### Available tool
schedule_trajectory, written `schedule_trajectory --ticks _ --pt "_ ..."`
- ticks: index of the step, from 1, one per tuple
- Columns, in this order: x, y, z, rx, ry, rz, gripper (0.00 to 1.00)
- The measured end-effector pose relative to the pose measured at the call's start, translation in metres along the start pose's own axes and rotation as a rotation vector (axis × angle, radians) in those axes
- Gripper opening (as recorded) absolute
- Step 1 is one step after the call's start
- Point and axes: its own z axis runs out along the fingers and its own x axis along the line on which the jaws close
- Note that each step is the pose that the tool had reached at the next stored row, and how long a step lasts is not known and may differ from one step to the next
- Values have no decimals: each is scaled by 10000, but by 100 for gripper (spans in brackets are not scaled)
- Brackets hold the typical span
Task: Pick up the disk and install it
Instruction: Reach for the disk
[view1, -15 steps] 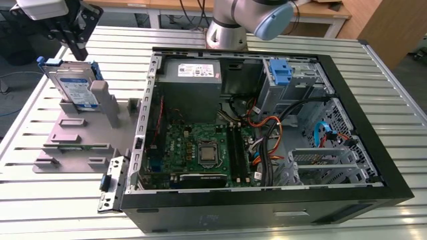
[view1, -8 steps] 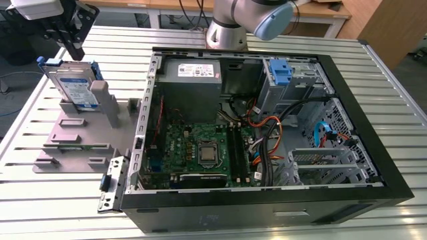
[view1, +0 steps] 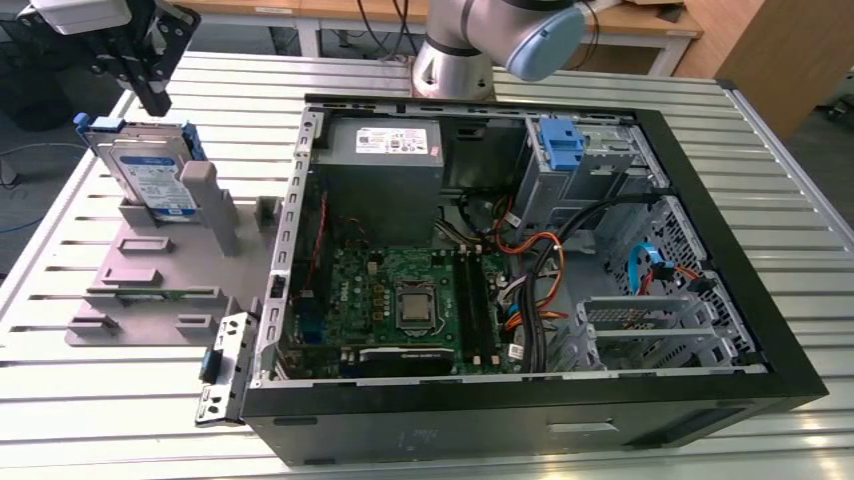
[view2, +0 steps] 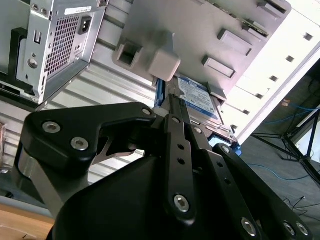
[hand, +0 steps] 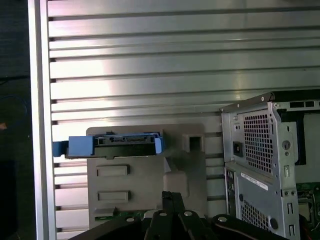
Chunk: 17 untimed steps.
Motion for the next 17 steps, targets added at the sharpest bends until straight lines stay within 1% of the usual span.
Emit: schedule_trajectory --ticks 2,4,8,12,17 --pt "22 33 13 -1 -1 -1 11" --pt "58 48 23 0 0 0 11" --pt "152 60 47 0 0 0 11" --pt "225 64 65 0 0 0 11" --pt "234 64 74 0 0 0 11"
